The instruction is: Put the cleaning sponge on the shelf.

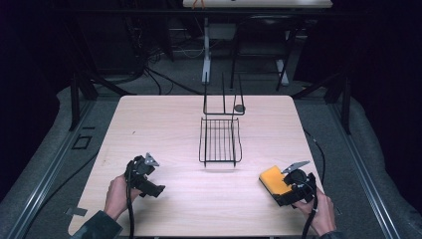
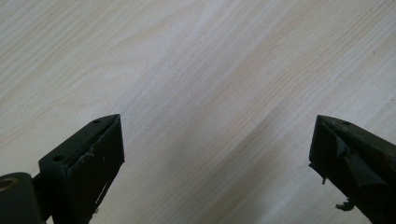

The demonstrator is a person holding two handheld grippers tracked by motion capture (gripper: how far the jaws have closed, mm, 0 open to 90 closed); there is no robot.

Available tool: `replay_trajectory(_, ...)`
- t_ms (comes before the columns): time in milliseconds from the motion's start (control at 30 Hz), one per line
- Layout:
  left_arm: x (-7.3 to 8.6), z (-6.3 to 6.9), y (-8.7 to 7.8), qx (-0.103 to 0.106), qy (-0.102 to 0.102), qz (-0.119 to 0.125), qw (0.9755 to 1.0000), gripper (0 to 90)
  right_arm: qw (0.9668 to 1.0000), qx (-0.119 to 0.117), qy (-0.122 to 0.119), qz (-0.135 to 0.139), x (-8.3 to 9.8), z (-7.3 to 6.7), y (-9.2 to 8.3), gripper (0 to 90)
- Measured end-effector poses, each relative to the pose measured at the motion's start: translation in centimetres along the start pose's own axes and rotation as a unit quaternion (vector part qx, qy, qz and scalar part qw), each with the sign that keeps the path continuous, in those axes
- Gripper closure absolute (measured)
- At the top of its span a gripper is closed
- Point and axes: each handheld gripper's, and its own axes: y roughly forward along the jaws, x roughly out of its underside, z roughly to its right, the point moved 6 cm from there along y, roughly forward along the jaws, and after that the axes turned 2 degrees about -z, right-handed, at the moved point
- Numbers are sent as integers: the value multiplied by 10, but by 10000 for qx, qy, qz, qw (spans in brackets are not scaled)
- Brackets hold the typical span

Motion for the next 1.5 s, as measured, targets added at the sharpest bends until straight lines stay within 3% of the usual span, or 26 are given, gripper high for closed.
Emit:
replay_trajectory(300, 0, 0, 0, 6, 1, -24, 10000, 35, 9999, -28, -107, -75, -1, -5, 3, 147)
replay_trajectory(333, 0, 0, 0, 17, -11, -24, 10000, 35, 9998, 3, -158, -113, -1, -5, 5, 197)
replay_trajectory(533, 0, 0, 0, 12, 8, -20, 10000, 35, 9997, 32, -190, -138, -1, -5, 3, 221)
replay_trajectory(1500, 1, 1, 0, -26, 47, -62, 10000, 38, 9991, -7, -238, 353, -17, -9, -22, 267)
